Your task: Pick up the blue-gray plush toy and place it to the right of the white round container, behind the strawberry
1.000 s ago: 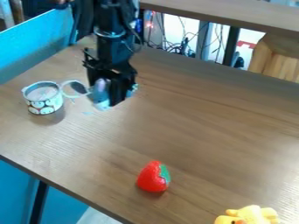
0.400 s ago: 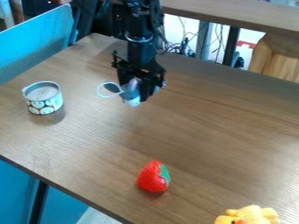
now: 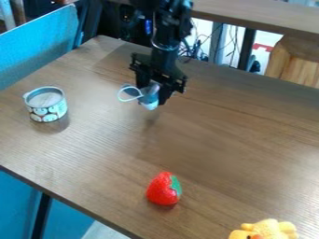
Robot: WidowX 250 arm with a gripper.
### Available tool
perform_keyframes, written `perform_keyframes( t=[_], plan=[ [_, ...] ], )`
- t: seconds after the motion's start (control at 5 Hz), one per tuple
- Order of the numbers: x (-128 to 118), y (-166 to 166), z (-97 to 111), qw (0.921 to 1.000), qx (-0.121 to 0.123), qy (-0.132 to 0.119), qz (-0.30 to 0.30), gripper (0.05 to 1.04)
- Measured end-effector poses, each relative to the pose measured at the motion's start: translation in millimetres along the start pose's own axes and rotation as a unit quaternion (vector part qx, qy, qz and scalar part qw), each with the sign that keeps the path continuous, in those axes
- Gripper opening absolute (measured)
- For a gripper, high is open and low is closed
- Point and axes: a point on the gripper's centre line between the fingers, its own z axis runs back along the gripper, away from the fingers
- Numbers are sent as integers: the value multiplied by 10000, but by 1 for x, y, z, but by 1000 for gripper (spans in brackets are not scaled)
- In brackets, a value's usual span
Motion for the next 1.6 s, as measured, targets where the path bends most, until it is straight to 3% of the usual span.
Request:
perform_keyframes(
  t=[0.2,0.4,0.6,1.0,1.4,1.6],
  plan=[
    [6,-18,-8,9996,139,235,-48,658],
    [9,-27,-17,9984,-52,514,-209,732],
    [11,-29,-20,9972,-91,671,-315,988],
    [3,-22,-27,9953,-495,809,-192,1004],
    [-22,-2,41,9917,-1227,66,-368,1001],
    [-54,1,57,9912,-1258,-131,-384,1001]
  ],
)
